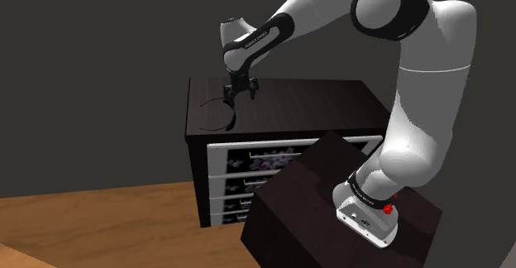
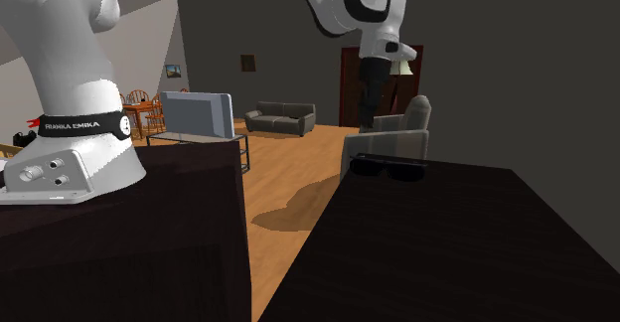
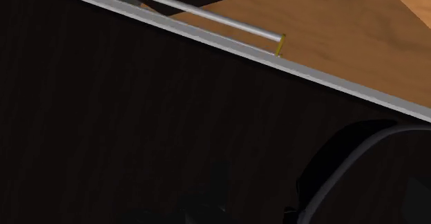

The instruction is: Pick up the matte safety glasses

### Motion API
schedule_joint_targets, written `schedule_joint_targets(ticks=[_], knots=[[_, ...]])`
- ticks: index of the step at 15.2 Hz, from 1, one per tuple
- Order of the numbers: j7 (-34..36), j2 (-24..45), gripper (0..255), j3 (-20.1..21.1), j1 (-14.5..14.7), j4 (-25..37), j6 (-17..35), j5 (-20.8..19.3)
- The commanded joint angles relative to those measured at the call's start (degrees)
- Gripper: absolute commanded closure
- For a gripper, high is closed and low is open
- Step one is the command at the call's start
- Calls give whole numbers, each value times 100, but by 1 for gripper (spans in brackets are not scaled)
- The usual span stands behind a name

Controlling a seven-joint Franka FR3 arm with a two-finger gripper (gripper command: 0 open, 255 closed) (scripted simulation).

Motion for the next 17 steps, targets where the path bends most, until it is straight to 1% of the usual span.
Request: schedule_joint_targets(ticks=[1,6,7,16,17], knots=[[102,484,0,-73,49,466,2,-96],[273,1678,0,-250,164,1790,-166,-234],[285,1808,0,-268,174,1945,-196,-242],[341,2261,0,-302,193,2094,106,-281],[342,2259,255,-302,195,2099,99,-280]])
